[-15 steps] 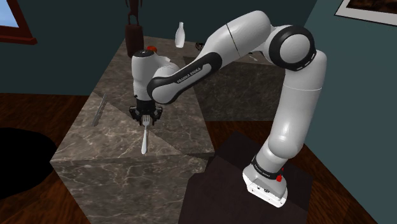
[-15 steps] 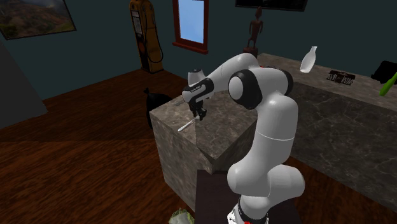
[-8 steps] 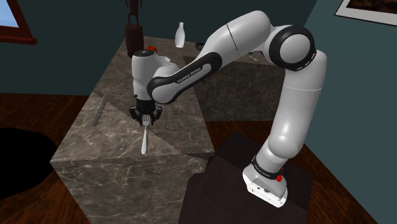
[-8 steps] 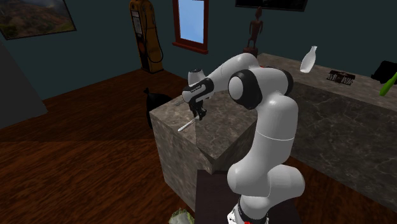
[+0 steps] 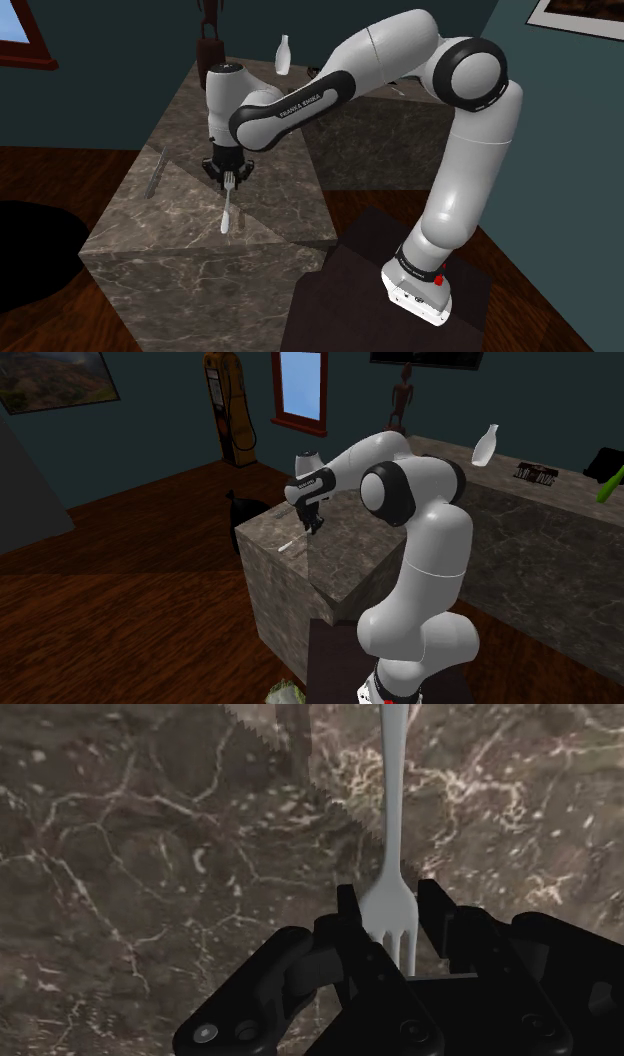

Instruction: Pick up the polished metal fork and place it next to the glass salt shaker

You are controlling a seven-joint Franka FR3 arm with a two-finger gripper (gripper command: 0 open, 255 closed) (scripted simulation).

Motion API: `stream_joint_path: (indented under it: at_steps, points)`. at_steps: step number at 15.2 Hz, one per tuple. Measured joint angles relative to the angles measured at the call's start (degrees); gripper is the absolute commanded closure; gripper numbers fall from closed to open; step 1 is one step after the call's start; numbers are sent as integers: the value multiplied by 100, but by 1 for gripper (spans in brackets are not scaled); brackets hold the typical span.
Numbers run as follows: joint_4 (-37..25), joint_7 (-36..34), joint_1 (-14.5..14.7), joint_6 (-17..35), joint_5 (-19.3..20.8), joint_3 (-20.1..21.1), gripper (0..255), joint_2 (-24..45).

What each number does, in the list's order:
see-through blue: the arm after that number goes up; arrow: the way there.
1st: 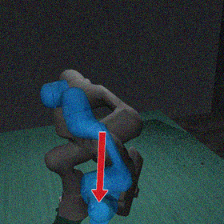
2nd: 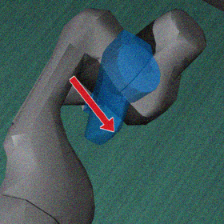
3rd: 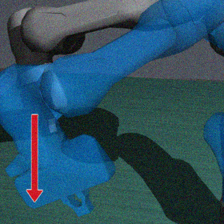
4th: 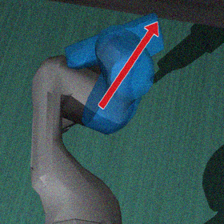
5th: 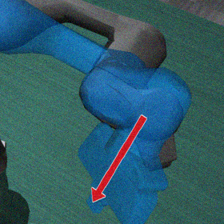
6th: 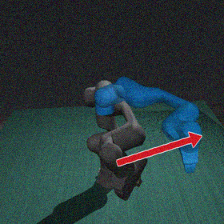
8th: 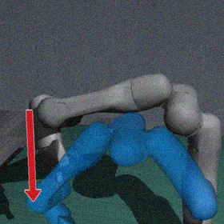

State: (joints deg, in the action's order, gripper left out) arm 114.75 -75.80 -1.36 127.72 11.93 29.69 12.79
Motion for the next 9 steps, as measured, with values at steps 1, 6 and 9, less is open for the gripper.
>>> stream_joint_path:
  at_steps: [1,6,9]
  points:
    - [-9,31,-13,-56,-41,12,255,-57]
    - [-226,143,-40,-419,-189,53,255,-237]
    - [-346,203,-57,-613,-261,66,255,-327]
